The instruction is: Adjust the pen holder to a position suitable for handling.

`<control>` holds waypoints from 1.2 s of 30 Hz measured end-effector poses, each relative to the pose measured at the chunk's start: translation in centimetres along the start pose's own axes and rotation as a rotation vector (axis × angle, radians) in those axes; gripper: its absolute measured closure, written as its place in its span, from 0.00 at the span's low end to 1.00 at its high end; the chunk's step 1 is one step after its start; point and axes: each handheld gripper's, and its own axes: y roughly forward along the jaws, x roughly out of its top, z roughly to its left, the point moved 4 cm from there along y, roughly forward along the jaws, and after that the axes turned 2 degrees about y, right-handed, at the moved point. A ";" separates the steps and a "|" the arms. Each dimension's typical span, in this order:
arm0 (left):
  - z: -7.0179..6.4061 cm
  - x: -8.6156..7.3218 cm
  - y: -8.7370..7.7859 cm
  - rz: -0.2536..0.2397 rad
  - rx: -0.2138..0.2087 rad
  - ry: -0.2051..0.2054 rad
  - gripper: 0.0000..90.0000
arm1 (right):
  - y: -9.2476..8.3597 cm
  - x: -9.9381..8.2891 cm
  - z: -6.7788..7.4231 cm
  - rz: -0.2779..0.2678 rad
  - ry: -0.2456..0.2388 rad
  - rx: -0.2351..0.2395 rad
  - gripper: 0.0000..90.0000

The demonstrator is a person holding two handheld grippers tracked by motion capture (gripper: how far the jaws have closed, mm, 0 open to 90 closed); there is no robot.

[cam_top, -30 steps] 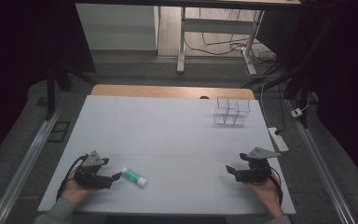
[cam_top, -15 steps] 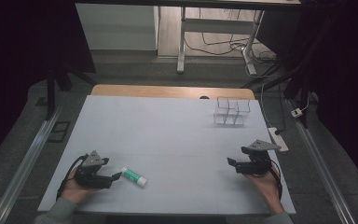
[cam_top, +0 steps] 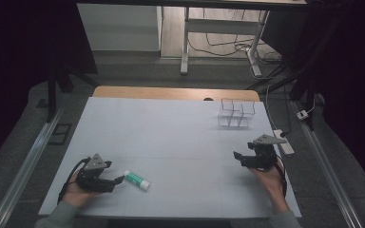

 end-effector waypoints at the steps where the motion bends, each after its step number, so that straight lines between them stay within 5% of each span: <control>1: 0.0 0.0 0.0 0.000 0.000 0.001 0.23 | 0.2 0.2 -0.3 -0.006 0.009 -0.008 0.25; 24: 0.0 0.0 0.1 0.002 -0.003 0.006 0.22 | 1.4 1.1 -4.7 0.007 0.115 -0.085 0.27; 36: -0.2 0.0 0.2 0.006 -0.010 0.013 0.22 | 2.5 1.6 -6.4 0.020 0.130 -0.114 0.29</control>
